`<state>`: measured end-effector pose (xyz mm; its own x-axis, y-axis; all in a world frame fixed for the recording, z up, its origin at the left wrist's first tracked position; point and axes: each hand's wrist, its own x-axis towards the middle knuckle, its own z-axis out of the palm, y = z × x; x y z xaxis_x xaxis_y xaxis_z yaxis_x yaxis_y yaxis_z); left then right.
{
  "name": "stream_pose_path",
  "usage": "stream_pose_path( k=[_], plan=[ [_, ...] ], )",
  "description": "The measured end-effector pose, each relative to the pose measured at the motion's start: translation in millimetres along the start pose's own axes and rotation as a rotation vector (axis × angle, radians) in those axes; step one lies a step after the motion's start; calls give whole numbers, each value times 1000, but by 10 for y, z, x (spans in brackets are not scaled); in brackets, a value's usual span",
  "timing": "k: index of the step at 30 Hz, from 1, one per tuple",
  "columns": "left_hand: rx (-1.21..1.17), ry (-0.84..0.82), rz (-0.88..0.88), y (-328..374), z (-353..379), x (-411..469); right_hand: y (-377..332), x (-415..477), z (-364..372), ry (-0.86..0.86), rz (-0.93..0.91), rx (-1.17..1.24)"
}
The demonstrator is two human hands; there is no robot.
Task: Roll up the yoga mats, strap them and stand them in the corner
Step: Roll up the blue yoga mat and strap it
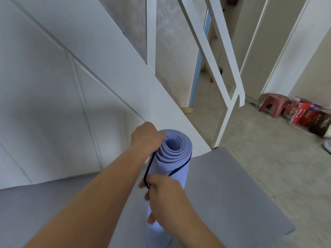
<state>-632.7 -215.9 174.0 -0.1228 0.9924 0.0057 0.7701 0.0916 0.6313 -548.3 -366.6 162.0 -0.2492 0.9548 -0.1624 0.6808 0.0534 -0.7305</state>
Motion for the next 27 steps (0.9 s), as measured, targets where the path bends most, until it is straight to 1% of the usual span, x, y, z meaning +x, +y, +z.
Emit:
stream_pose_path(
  k=[2,3,4,5,7,8,9,10,13,15,16,17,19,21,22,23,25,26,27],
  plan=[
    [-54,-25,-8,9,-12,35,144,56,189,-62,48,-258],
    [-85,-47,-13,-2,-17,41,249,47,263,-93,82,-328],
    [-131,-73,-22,-26,-16,61,364,33,288,-130,143,-345],
    [-197,-103,-43,-69,-2,83,504,18,252,-141,214,-317],
    [-314,-148,-89,-168,22,104,846,31,54,-73,385,-94],
    [-317,-150,-87,-199,27,121,991,79,-70,-37,443,34],
    [-288,-145,-70,-217,30,139,1240,227,-151,11,463,148],
    [-251,-135,-47,-224,29,147,1404,383,-237,42,490,179],
    [-188,-110,-22,-227,-18,142,1266,742,-520,130,580,8],
    [-242,-135,-27,-272,-45,131,1316,963,-586,144,619,-70],
    [-275,-146,-27,-278,-57,110,1366,1051,-571,132,636,-70],
    [-289,-149,-23,-273,-58,81,1445,1125,-517,84,674,-39],
    [-283,-139,-31,-261,-34,50,1698,1154,-235,3,758,13],
    [-300,-122,-59,-317,-72,49,2077,961,98,-177,845,-172],
    [-312,-109,-82,-379,-116,65,2292,778,274,-237,866,-229],
    [-331,-94,-112,-456,-162,102,2502,632,393,-238,888,-158],
    [-406,-59,-170,-588,-209,143,2684,496,365,-96,884,130],
    [-441,-55,-175,-586,-193,166,2645,500,282,10,867,229],
    [-454,-67,-162,-531,-142,180,2574,601,146,171,841,315]
  ],
)
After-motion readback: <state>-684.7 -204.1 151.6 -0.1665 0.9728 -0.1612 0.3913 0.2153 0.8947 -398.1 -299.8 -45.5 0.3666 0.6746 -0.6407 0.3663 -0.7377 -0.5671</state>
